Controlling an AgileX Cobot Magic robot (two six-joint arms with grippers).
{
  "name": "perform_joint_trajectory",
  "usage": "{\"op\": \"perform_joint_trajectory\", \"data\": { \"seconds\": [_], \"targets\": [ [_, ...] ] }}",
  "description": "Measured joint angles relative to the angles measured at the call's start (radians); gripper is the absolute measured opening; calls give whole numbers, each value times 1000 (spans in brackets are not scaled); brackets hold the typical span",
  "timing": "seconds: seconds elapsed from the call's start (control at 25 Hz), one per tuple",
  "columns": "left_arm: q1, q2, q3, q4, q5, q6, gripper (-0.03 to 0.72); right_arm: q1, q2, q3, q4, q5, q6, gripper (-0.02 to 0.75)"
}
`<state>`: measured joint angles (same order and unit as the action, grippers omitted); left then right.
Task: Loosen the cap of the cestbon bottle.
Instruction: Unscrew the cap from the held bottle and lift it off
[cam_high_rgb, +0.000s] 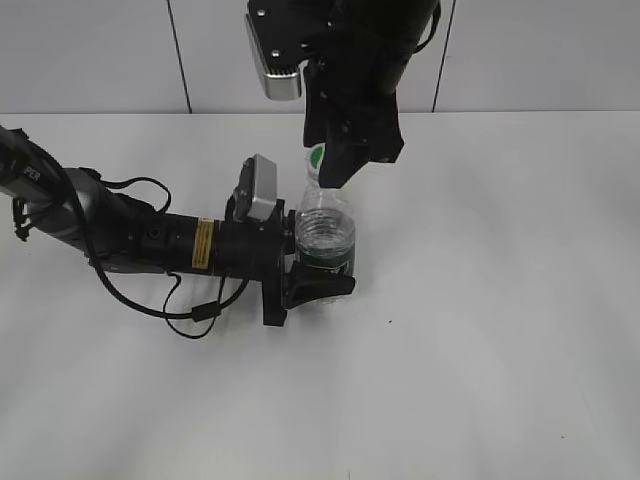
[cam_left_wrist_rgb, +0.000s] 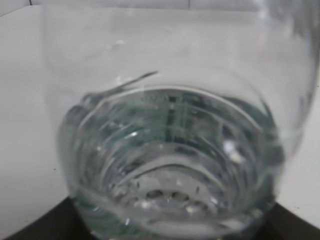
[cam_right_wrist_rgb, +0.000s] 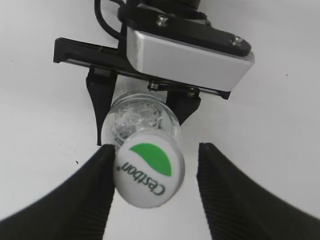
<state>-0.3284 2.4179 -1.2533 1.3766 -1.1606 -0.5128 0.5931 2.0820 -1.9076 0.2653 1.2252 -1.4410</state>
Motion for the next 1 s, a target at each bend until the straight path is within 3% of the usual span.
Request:
{"op": "perform_joint_trajectory", "data": {
  "seconds": [0.2,1.0],
  "targets": [
    [0,1,0,15,-6,1,404,0,0,0,-1,-1,37,494],
    [0,1,0,20,-10,1,404,0,-1,0,-1,-1,221,536]
  ]
}}
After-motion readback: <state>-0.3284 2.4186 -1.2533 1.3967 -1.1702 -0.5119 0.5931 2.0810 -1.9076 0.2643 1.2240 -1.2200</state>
